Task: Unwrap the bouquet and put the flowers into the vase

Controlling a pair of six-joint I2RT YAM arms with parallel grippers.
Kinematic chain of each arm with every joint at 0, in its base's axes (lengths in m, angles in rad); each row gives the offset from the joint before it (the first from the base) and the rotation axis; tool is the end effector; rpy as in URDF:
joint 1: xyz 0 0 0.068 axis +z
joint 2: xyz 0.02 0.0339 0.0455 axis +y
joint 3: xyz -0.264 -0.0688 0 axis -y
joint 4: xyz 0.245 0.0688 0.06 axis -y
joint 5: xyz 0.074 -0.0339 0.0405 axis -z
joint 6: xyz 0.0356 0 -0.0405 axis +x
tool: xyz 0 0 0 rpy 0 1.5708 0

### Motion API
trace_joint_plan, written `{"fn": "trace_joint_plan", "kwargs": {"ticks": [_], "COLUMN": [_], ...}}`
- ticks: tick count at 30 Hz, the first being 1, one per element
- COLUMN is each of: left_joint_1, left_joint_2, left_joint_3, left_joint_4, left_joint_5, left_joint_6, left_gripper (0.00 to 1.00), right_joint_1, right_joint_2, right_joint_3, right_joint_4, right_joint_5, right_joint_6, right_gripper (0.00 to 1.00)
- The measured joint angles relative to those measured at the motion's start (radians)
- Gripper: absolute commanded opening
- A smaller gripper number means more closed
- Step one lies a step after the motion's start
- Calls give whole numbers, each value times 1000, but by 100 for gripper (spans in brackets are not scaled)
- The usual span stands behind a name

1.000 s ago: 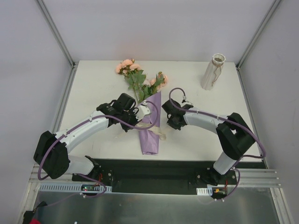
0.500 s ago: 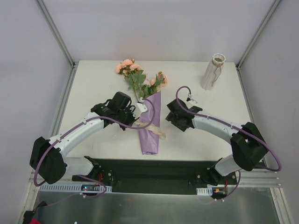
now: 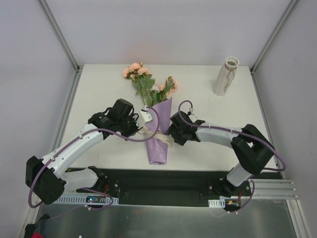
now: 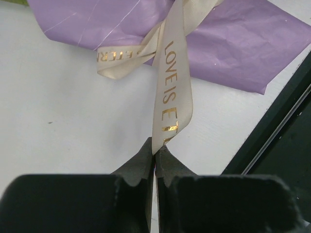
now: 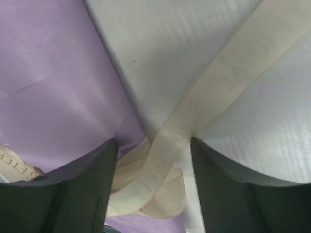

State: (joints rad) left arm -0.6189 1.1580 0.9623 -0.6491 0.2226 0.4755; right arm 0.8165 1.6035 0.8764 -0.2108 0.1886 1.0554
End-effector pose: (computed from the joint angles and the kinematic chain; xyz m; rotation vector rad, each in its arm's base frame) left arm 0.1895 -0.1446 0.2852 1.3429 2.0073 -0.3346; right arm 0.2213 0.2257 0.1715 0.3850 2.5406 0.5331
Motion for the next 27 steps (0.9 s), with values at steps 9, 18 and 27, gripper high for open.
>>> {"fn": "trace_joint_plan", "kwargs": {"ticks": [9,18,27], "left_joint_1": [6,11,132], "left_joint_2": [-32,-32,-33], "left_joint_3": [0,0,0], "left_joint_4": [-35,-41,-45], "left_joint_5": [-24,-73,-123], "left_joint_6": [32,55,84], "left_gripper": [0,0,0], "right_joint_1": [7,7,-52], "right_joint_2": [-10,-136,-263], "right_joint_3": [-19,-26,-57], "right_joint_4": [32,-23,-129], "right_joint_5": [-40,-20,44], "right_joint_6": [70,76,17], "right_gripper": [2,1,1]}}
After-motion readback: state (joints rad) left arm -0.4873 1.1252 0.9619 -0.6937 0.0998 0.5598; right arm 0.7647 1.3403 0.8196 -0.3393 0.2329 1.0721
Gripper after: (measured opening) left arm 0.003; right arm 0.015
